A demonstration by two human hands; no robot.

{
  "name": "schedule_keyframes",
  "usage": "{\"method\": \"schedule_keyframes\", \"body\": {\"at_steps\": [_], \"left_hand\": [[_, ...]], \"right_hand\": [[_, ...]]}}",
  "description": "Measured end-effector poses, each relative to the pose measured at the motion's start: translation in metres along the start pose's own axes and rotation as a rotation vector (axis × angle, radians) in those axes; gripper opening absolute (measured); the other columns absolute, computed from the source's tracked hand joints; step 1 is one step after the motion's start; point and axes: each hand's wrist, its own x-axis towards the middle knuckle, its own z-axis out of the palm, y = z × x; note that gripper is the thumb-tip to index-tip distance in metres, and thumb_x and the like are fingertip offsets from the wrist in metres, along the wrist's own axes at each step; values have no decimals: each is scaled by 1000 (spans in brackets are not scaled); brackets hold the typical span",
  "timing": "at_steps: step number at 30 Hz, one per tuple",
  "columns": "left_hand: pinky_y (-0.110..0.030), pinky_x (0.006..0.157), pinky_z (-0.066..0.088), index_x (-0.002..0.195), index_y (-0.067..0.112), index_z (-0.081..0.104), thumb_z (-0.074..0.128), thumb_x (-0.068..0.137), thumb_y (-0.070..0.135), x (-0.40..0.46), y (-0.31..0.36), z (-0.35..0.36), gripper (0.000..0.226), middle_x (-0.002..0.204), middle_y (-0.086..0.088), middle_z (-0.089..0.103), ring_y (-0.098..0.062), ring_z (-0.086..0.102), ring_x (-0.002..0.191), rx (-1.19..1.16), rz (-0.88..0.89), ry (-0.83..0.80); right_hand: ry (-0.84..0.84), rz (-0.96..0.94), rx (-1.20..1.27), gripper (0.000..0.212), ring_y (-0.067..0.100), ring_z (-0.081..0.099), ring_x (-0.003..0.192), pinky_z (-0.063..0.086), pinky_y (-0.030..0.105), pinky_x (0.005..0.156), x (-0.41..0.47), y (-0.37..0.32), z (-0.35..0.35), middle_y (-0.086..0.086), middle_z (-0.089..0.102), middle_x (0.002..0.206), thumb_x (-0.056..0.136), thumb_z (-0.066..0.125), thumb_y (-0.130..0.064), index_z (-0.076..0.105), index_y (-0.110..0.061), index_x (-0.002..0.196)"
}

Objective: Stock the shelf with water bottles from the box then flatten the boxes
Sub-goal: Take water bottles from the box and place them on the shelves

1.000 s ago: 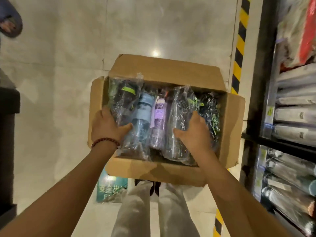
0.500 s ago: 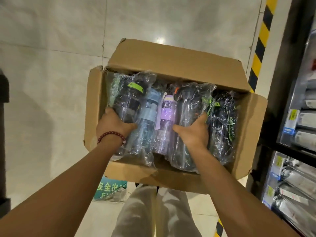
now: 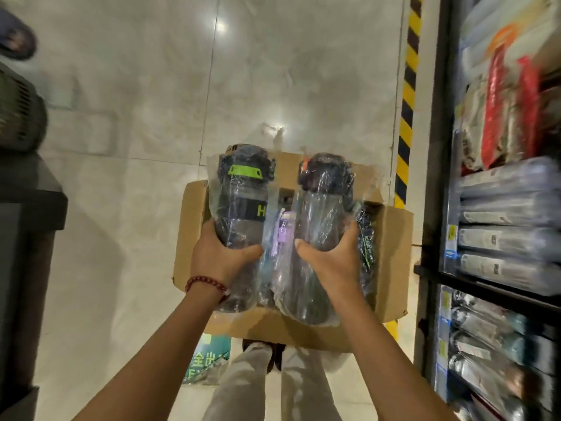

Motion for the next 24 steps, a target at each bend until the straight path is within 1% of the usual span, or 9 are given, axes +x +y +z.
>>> {"method": "schedule_keyframes", "body": {"at_steps": [4, 8, 10, 12, 15, 17, 19, 22, 24], "left_hand": [[-36, 78, 56, 117, 19, 52, 89, 50, 33, -53, 49, -24, 78, 98, 5, 66, -13, 65, 86, -64, 126, 13], [-35, 76, 55, 107, 20, 53, 88, 52, 30, -118, 95, -47, 65, 91, 8, 64, -9, 63, 83, -139, 210, 26], [-41, 75, 56, 101, 16, 54, 85, 45, 43, -153, 112, -58, 70, 93, -3, 65, -20, 64, 84, -164, 248, 10], [-40, 76, 56, 100, 19, 54, 83, 43, 46, -187, 126, -68, 70, 94, -2, 65, -17, 64, 84, -211, 296, -4], [-31, 76, 54, 97, 26, 52, 89, 50, 29, -234, 144, -80, 60, 92, 8, 63, -7, 62, 84, -247, 353, -49], [-15, 68, 48, 93, 29, 50, 87, 58, 15, -263, 152, -85, 53, 89, 14, 59, 4, 56, 79, -256, 430, -85], [-4, 61, 39, 100, 23, 50, 86, 60, 14, -289, 158, -90, 54, 90, 14, 57, 11, 50, 77, -248, 488, -122], [0, 57, 37, 106, 22, 51, 87, 58, 24, -320, 165, -99, 60, 90, 13, 59, 13, 48, 77, -178, 605, -179], [-3, 60, 39, 104, 26, 50, 90, 52, 33, -333, 170, -102, 66, 91, 17, 59, 12, 52, 79, -174, 663, -254]], "right_hand": [[46, -148, 42, 106, 20, 38, 133, 35, 30, 98, -49, -31, -42, -4, 36, 145, 71, 80, -33, 10, -26, 150], [94, -256, 92, 115, 15, 39, 132, 38, 37, 106, -114, -59, -86, -6, 37, 146, 53, 77, -53, 18, -27, 148], [99, -287, 136, 105, 4, 37, 125, 35, 25, 101, -148, -66, -108, -18, 37, 135, 64, 83, -38, 20, -27, 147], [112, -323, 163, 92, 2, 46, 114, 36, 13, 89, -181, -68, -130, -23, 44, 119, 69, 84, -25, 27, -30, 142], [164, -392, 174, 82, -8, 47, 101, 31, -8, 70, -225, -68, -158, -27, 42, 111, 72, 82, -17, 29, -36, 132], [174, -414, 235, 87, -5, 40, 103, 28, -11, 65, -255, -67, -175, -26, 39, 112, 70, 83, -13, 27, -34, 134], [178, -433, 297, 88, 1, 46, 106, 36, -6, 72, -282, -63, -188, -22, 45, 114, 59, 85, -22, 31, -37, 127], [239, -438, 346, 101, 14, 56, 114, 52, 32, 94, -319, -54, -198, -4, 56, 123, 45, 80, -42, 34, -32, 134], [328, -473, 370, 105, 14, 56, 116, 50, 41, 97, -340, -50, -201, -2, 57, 125, 43, 78, -49, 34, -29, 137]]}}
